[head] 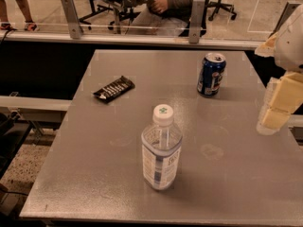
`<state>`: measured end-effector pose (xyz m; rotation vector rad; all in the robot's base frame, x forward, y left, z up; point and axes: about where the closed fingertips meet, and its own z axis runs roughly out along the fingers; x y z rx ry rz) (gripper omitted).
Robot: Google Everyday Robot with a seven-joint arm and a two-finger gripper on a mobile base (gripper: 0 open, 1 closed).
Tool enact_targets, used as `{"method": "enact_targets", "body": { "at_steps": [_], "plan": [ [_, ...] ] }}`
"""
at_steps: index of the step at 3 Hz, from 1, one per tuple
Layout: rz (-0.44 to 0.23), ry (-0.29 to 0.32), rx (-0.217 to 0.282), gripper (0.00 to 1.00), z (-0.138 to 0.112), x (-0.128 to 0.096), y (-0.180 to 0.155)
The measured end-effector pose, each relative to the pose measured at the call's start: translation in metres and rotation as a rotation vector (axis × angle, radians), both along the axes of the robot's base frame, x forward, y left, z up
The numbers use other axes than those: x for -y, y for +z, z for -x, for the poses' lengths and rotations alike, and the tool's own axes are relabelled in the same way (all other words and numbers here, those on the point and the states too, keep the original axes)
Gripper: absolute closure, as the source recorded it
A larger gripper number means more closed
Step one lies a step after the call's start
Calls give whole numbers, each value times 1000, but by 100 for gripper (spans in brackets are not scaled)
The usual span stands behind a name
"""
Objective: Pick pepsi can
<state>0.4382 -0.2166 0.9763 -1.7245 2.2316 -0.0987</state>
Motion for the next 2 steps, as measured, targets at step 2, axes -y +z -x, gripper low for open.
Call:
{"method": "enact_targets", "body": {
  "at_steps": [2],
  "plan": [
    [-31,-36,16,0,-16,4,-3]
  ]
}}
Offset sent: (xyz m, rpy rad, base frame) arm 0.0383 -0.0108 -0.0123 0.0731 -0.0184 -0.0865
